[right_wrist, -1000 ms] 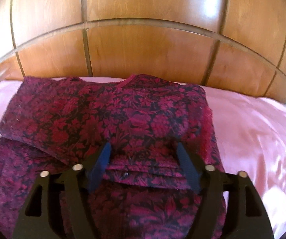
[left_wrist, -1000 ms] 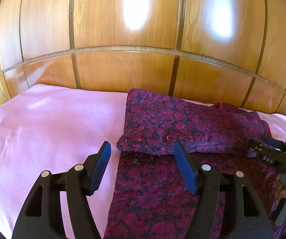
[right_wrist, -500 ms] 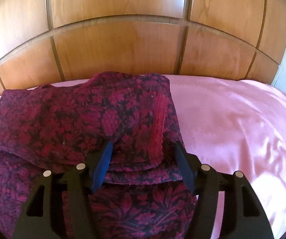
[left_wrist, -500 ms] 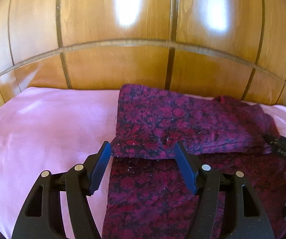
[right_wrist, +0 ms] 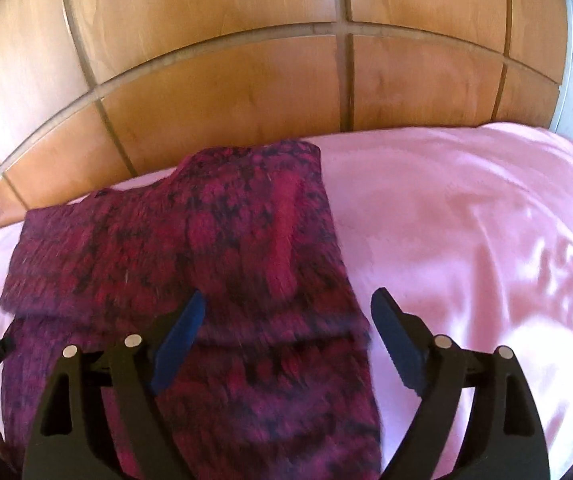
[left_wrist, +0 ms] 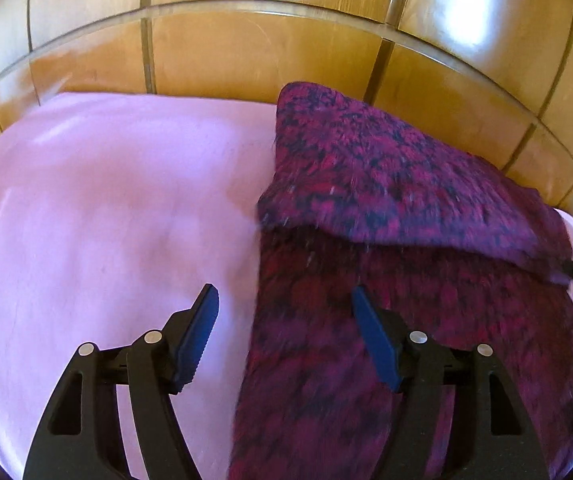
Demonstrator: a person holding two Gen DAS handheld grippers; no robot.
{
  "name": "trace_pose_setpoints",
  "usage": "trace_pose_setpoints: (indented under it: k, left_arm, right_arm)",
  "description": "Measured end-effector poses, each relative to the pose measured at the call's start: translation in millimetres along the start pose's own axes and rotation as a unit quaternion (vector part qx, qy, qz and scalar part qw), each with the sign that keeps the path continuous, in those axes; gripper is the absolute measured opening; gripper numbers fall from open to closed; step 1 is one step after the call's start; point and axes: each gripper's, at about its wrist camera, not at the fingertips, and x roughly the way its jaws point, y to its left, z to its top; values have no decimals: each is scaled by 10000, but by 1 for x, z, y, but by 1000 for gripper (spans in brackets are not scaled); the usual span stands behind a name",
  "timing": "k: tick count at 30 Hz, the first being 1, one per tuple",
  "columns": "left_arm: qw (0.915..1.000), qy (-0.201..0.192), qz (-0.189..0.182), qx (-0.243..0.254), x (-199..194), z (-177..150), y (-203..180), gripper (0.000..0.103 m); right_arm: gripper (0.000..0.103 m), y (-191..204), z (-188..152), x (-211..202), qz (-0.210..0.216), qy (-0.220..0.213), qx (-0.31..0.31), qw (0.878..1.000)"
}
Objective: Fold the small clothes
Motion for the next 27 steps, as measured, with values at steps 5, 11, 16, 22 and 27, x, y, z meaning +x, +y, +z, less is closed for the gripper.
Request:
trace_pose_setpoints:
  k: [5,11,16,22,27]
  left_arm:
    - [9989,261,-384,30,-23,-32,18,61]
    - [9958,548,-730,-109,-44,-76,31,57]
    - [9912,732,-1102,-100,-72,-109,34,55]
    - [9840,1030,-1410,356,-99,-136,32,36]
    - [9789,1089,-1690,353,-111,-146,38,16]
  right_arm:
    - [85,-17,-38,-18,382,458,-224,9980]
    - [72,-28,-90,-48,922,925,-440,9904]
    - [61,-33,-126,-77,1120,1111,-494,9862]
    - [44,-40,-155,-109,1474,1410,-367,9783]
    - [30,-35,-179,-122,1901,1925,-451,9616]
